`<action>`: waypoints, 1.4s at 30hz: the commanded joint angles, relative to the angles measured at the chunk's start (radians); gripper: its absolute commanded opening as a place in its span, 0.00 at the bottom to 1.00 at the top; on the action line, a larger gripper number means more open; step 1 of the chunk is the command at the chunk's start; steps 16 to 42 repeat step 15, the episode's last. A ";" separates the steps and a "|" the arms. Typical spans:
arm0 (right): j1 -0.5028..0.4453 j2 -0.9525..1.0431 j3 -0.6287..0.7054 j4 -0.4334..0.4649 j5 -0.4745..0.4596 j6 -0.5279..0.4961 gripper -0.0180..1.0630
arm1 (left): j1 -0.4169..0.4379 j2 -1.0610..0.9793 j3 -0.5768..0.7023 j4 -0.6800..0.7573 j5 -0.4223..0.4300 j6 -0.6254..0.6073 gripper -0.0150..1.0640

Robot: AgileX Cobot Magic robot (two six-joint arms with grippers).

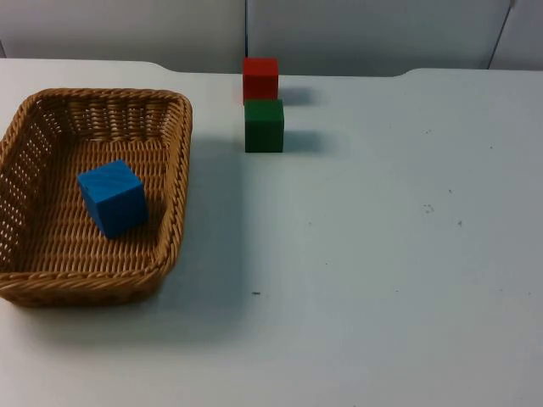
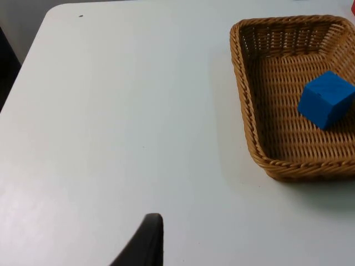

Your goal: Pick up the basket with the left hand and place the blue cube into the basket with the right hand.

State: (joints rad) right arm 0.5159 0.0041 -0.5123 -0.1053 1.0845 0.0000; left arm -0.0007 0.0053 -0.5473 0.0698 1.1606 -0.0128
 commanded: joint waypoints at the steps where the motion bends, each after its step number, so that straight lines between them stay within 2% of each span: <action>1: -0.075 -0.004 0.005 0.000 -0.011 0.000 0.99 | -0.003 -0.005 0.001 -0.008 -0.011 -0.005 0.99; 4: -0.225 -0.004 0.005 0.000 -0.011 0.000 0.99 | -0.003 -0.005 0.001 -0.008 -0.011 -0.005 0.99; 5: -0.225 -0.004 0.005 0.000 -0.011 0.000 0.99 | -0.003 -0.005 0.001 -0.008 -0.011 -0.005 0.99; 9: -0.378 -0.004 0.005 0.000 -0.011 0.000 0.99 | -0.003 -0.005 0.001 -0.008 -0.011 -0.005 0.99; 15: -0.470 -0.004 0.005 0.000 -0.011 0.000 0.99 | -0.003 -0.005 0.001 -0.008 -0.011 -0.005 0.99; 42: -0.470 -0.004 0.005 0.000 -0.011 0.000 0.99 | -0.003 -0.005 0.001 -0.008 -0.011 -0.005 0.99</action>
